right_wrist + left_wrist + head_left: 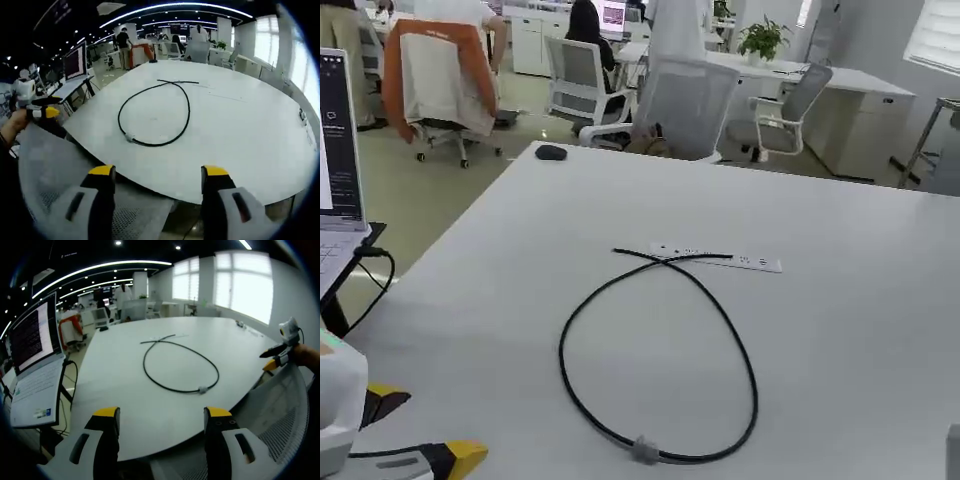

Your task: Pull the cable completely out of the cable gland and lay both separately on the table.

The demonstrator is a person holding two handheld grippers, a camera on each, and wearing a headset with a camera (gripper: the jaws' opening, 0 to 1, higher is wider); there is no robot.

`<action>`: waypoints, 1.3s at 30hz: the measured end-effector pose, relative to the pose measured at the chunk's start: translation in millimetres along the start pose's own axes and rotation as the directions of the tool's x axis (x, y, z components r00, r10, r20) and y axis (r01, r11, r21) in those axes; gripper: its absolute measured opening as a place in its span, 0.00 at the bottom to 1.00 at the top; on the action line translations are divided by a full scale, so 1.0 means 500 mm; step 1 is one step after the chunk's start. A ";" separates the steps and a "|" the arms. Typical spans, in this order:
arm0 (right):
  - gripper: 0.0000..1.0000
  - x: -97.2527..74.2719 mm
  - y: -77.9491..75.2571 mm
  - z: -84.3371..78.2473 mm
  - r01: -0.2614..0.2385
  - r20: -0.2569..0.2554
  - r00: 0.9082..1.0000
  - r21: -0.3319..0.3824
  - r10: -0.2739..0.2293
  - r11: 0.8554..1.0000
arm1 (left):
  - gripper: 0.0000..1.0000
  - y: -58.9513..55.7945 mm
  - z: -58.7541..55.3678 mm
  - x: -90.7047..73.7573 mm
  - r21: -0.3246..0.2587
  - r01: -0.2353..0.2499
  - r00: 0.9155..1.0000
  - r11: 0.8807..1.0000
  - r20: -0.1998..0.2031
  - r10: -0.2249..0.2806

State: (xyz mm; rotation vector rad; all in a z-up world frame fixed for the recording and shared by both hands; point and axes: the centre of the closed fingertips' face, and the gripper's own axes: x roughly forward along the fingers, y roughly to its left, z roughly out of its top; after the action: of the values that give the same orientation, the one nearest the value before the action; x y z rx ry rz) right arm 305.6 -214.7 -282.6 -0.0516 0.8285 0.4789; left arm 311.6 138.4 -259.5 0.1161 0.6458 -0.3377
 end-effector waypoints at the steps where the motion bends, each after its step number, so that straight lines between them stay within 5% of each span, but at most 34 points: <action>1: 0.72 0.002 0.001 -0.001 -0.003 -0.004 1.000 -0.003 0.003 1.000 | 0.60 0.001 0.000 -0.001 -0.002 -0.001 1.000 1.000 0.001 0.001; 10: 0.72 0.012 0.007 -0.004 -0.009 -0.037 0.999 -0.037 0.008 0.999 | 0.59 0.004 0.004 -0.008 -0.023 -0.005 1.000 1.000 0.025 0.006; 39: 0.71 0.008 0.012 -0.012 -0.026 -0.052 0.998 -0.045 0.024 0.999 | 0.57 0.001 0.002 -0.015 0.009 -0.001 1.000 1.000 0.007 0.001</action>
State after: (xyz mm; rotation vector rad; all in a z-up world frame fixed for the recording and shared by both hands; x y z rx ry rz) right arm 301.4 -209.1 -288.8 -0.0963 0.8695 0.5218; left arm 307.1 140.7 -254.2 0.1244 0.6374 -0.3398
